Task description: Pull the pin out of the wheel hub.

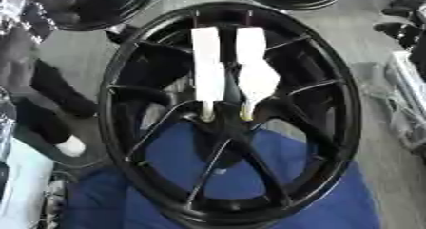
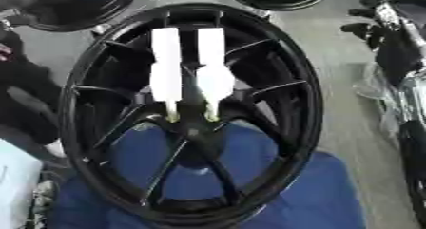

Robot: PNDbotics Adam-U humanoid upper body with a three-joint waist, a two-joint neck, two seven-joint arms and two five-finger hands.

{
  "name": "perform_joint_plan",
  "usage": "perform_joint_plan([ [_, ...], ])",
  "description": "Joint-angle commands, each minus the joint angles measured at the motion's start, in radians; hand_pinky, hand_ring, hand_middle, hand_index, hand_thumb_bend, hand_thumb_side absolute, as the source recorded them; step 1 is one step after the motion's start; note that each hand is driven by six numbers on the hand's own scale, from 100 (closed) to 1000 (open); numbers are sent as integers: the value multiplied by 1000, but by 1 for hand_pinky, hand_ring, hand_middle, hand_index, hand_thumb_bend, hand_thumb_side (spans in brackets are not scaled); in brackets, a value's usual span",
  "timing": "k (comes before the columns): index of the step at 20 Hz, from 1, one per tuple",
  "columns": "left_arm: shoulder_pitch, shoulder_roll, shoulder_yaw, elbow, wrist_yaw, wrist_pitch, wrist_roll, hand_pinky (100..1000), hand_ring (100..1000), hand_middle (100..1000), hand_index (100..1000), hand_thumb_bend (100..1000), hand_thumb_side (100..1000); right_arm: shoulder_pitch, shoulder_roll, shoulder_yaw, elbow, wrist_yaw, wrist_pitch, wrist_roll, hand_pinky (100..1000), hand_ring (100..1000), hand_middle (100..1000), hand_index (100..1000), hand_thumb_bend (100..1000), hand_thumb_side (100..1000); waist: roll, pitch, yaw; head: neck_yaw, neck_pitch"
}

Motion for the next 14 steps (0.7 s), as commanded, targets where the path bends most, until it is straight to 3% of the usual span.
perform_joint_plan([
  [1,-13,20,1,-9,4,-1,2,776,799,835,808,100,604,-13,-33,-6,-10,1,-2,2,977,724,781,884,100,671,0,-19,-1,-2,-9],
  [14,-12,21,2,-9,4,-1,2,776,799,835,808,100,604,-21,-34,-4,-6,3,-3,4,978,729,784,886,100,668,0,-17,-3,-1,-9],
])
